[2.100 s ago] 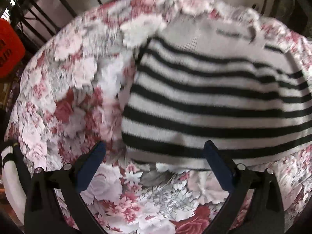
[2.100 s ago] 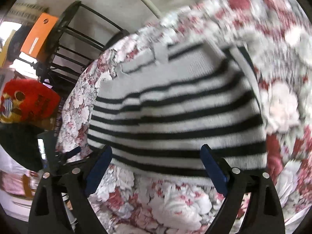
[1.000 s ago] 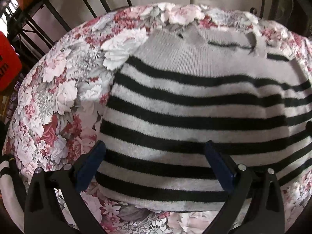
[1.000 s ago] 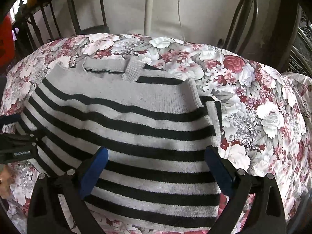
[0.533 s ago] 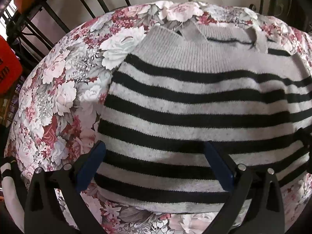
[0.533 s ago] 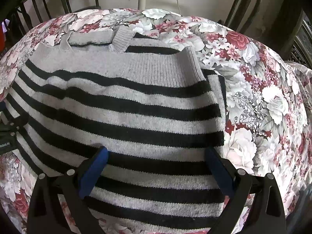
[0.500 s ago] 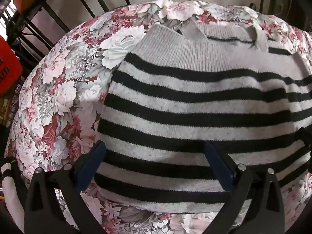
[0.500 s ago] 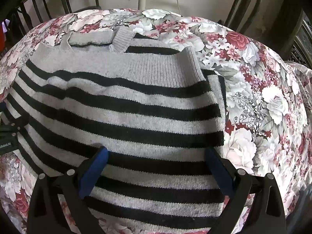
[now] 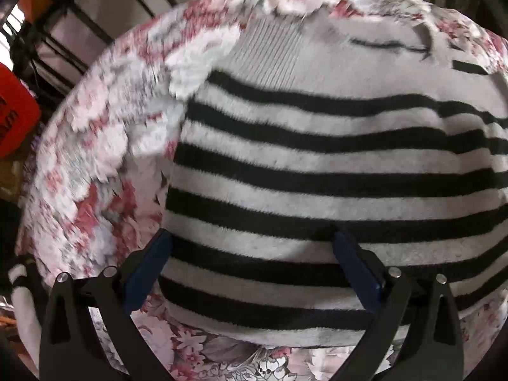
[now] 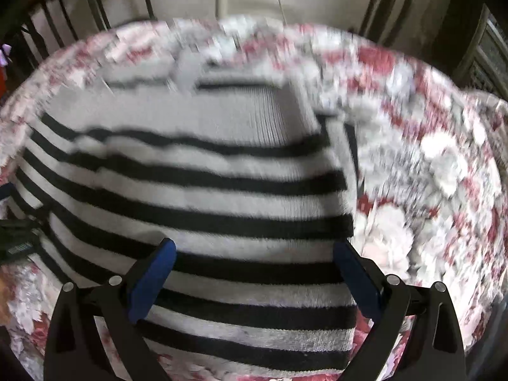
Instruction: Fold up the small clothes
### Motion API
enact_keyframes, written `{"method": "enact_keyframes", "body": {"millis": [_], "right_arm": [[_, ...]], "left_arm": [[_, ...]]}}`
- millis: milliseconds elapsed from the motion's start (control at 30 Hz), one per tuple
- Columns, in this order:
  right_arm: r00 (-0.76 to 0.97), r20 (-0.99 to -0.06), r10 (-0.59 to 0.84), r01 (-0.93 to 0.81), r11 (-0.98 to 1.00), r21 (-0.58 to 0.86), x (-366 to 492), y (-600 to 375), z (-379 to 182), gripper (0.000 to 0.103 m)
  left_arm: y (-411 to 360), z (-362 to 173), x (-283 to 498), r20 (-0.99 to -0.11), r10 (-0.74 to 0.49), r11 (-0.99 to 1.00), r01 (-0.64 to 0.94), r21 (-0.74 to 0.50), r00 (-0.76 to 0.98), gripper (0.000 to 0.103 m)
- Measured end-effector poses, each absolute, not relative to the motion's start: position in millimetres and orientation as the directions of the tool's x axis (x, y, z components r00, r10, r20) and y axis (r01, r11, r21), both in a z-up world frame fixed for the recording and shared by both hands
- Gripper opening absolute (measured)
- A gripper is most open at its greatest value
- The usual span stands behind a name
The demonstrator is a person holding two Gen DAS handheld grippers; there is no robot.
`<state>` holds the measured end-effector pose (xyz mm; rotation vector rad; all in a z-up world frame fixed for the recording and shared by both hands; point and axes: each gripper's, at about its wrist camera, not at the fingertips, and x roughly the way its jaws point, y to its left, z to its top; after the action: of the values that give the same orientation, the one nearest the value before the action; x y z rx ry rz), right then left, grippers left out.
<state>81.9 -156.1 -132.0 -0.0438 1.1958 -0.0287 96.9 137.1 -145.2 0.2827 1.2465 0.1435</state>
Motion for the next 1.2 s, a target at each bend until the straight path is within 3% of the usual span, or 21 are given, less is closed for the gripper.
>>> {"method": "enact_keyframes", "body": {"millis": [200,400,567,733,967,1200], "right_arm": [[0.420,-0.907,-0.009,0.008,1.000,-0.007,81.9,-160.8,-110.4,0.099],[0.442,-0.881,0.168,0.123,0.962,0.245,78.7,-196.5,-93.4,0.099],[0.446,-0.837,0.318,0.237,0.860,0.453,66.9,-229.3,-95.6,0.099],[0.501,-0.744,0.442,0.277,0.733,0.621,57.7,-256.1,-96.5,0.099],[0.568,-0.692,0.445,0.291,0.678,0.675,47.3,-286.1,-91.8,0.099],[0.536,-0.662,0.525,0.311,0.606,0.732,40.3,-300.1,-120.8,0.099]], "left_arm": [[162.6,-109.1,101.5,-0.902,0.216,0.976,-0.053,0.212,0.373,0.099],[173.0,-97.7,99.4,-0.933,-0.001,0.997,-0.069,-0.028,0.359,0.099],[134.7,-100.6,89.8,-0.929,0.059,0.997,0.025,0.073,0.365,0.099],[108.4,-112.9,89.1,-0.954,0.027,0.995,0.079,0.053,0.298,0.099],[76.0,-122.3,85.4,-0.957,0.031,0.989,0.127,0.070,0.289,0.099],[52.4,-130.4,91.8,-0.956,0.030,0.989,0.133,0.071,0.290,0.099]]}}
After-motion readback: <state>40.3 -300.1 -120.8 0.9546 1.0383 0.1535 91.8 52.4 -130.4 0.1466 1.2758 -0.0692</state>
